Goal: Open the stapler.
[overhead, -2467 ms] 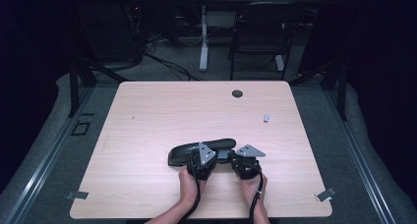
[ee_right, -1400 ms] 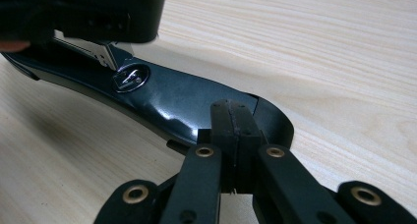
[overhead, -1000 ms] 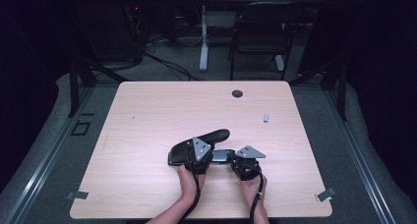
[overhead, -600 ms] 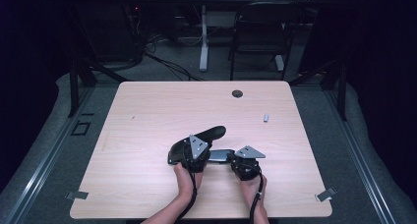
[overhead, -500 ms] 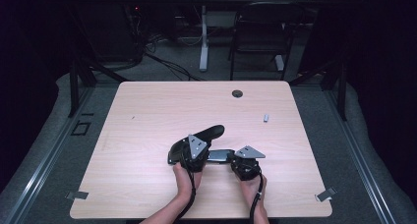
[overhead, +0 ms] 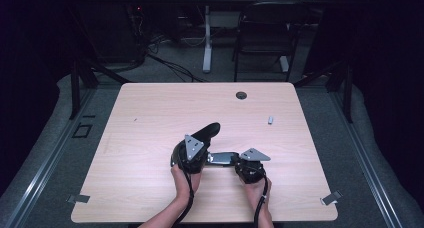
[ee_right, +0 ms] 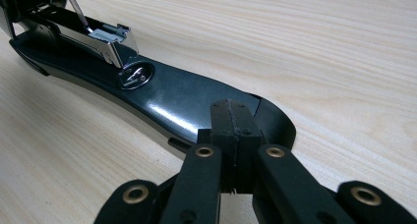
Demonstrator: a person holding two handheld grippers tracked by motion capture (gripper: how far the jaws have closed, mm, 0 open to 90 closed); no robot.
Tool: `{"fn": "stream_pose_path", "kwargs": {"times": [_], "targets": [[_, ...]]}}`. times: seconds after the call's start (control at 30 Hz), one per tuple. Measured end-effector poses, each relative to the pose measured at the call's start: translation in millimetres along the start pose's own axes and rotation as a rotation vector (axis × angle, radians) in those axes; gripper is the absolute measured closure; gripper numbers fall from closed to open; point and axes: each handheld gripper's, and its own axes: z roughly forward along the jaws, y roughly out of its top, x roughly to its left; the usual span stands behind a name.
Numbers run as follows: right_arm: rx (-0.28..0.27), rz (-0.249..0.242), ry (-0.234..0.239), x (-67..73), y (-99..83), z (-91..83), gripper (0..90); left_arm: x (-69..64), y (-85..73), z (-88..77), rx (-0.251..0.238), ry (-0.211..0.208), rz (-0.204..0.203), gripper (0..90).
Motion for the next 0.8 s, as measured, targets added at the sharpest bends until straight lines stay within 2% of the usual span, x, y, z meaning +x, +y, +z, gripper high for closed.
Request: {"fn": "stream_pose_path", "kwargs": {"times": [0.37, 0.8], "targets": [[-0.007, 0.008, 0.001, -0.3, -0.3, 0.6, 90.0, 11.2, 5.6, -11.1, -0.028, 0.019, -0.004, 90.0], [-0.005, 0.008, 0.005, -0.9, -0.2, 0.3, 90.0, 22.1, 12.5, -22.3, -0.029, 0.037, 0.023, 90.0]]}}
